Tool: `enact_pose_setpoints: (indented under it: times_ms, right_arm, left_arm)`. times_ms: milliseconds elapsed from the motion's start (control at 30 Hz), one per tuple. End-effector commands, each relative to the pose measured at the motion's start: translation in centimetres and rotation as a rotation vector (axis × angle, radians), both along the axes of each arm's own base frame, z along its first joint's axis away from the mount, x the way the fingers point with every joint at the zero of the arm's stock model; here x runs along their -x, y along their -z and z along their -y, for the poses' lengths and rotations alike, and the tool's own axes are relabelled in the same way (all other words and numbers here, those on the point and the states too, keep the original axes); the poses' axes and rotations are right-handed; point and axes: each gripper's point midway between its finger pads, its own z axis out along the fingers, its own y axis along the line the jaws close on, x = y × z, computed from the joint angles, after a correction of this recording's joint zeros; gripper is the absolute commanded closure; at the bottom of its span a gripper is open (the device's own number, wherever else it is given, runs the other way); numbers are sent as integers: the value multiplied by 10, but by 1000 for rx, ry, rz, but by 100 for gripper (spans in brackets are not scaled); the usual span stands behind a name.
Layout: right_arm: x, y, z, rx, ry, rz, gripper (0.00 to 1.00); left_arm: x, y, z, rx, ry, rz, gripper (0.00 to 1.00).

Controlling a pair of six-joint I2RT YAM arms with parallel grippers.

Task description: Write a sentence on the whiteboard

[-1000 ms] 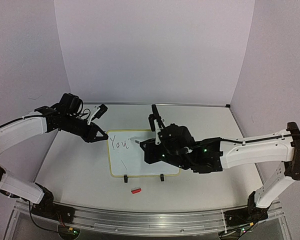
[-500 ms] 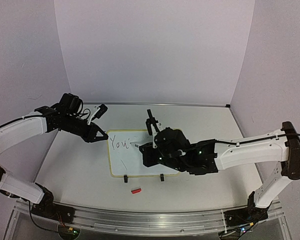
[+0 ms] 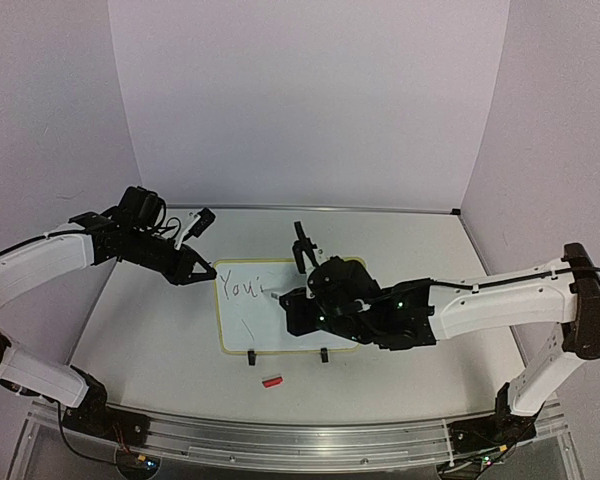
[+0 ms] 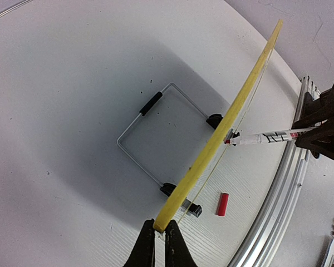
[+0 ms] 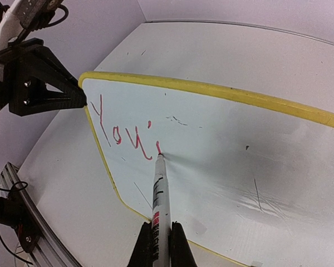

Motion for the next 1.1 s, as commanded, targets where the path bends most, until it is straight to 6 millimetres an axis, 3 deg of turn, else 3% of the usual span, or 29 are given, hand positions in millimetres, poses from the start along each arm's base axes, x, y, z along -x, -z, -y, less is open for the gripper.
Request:
enact_pose_setpoints:
  times_ms: [0,333,733,1067]
  right_arm:
    - [-2,9,5,16,16,-24,100]
    - [0,10,9,29,19,-35,100]
    - [-8,-16,0,-40,36,22,100]
    - [-13,-22,5,-51,65,45,100]
  left_arm:
    - [2,2,-1,-32,1,-5,100]
    - [2,2,-1,-34,0,-4,100]
    - [2,2,-2,-34,0,-4,100]
    - [3,2,-2,-35,1,-1,100]
